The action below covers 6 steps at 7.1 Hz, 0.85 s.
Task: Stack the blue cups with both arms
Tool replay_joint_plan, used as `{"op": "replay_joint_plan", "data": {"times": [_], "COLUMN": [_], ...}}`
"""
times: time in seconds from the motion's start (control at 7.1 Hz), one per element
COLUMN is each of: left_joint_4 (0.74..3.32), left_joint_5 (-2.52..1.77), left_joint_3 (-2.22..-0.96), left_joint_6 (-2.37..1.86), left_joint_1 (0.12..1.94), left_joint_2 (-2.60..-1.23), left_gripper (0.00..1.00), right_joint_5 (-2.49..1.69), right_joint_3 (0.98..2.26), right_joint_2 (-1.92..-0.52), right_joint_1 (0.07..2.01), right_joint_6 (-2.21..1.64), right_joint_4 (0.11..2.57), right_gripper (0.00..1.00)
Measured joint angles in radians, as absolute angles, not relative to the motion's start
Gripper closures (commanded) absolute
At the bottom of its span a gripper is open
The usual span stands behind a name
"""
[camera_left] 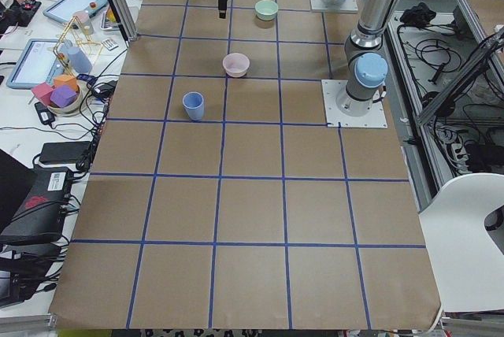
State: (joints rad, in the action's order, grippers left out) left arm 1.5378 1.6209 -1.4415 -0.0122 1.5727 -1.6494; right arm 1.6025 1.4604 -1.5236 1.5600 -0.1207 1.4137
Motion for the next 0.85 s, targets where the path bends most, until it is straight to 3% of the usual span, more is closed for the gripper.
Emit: {"op": "replay_joint_plan", "data": {"times": [0.85], "left_joint_4": [1.537], "left_joint_5": [1.616], "left_joint_3": [-1.438], "left_joint_6": [-0.014], "left_joint_1": [1.572], "left_joint_2": [-1.656], "left_gripper": [0.0], "right_joint_5": [1.608], "right_joint_3": [1.462], "right_joint_2": [-1.525], "right_joint_1": [1.56], "right_joint_6": [-0.116], "right_joint_4": [1.423], "right_gripper": [0.0]}}
